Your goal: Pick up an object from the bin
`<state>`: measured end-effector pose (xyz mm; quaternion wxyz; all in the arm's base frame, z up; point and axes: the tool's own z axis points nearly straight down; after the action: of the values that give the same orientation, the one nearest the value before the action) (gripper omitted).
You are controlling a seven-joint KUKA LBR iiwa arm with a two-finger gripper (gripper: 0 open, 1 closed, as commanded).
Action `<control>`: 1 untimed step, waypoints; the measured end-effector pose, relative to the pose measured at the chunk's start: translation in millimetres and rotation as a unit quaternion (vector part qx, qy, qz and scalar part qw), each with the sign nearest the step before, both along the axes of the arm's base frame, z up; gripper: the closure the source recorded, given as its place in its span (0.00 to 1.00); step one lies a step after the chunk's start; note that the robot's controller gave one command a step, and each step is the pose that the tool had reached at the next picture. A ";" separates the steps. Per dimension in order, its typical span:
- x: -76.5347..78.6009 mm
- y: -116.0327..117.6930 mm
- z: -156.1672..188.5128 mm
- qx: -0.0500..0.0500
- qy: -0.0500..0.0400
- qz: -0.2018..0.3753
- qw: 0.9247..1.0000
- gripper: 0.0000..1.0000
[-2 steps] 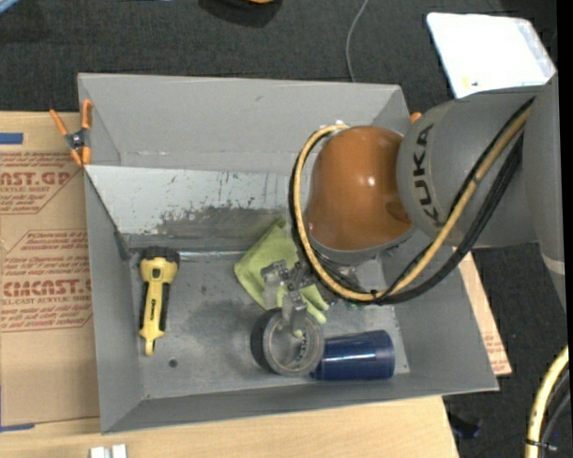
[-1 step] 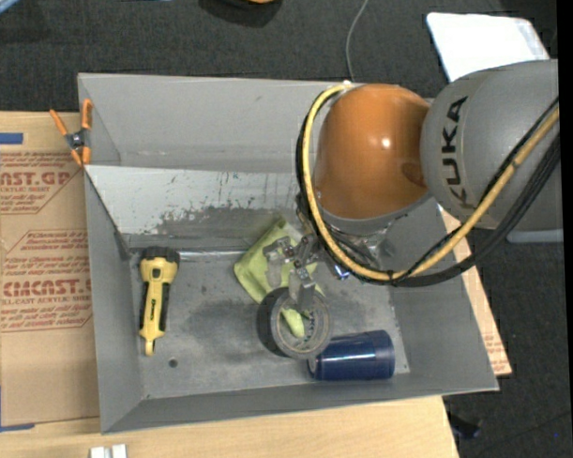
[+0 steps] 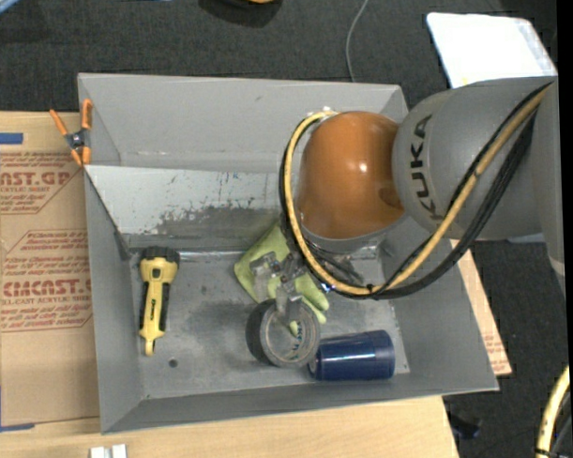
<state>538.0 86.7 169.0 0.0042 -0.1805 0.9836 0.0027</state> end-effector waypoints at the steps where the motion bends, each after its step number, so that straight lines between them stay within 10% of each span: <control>1: -10.6 14.0 -49.3 -0.001 -0.005 0.096 0.995 1.00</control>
Offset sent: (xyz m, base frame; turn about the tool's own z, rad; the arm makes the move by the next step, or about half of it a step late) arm 0.0011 0.0139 -0.0990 -0.2861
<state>527.4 100.7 119.7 0.0085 -0.2737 0.9618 0.0014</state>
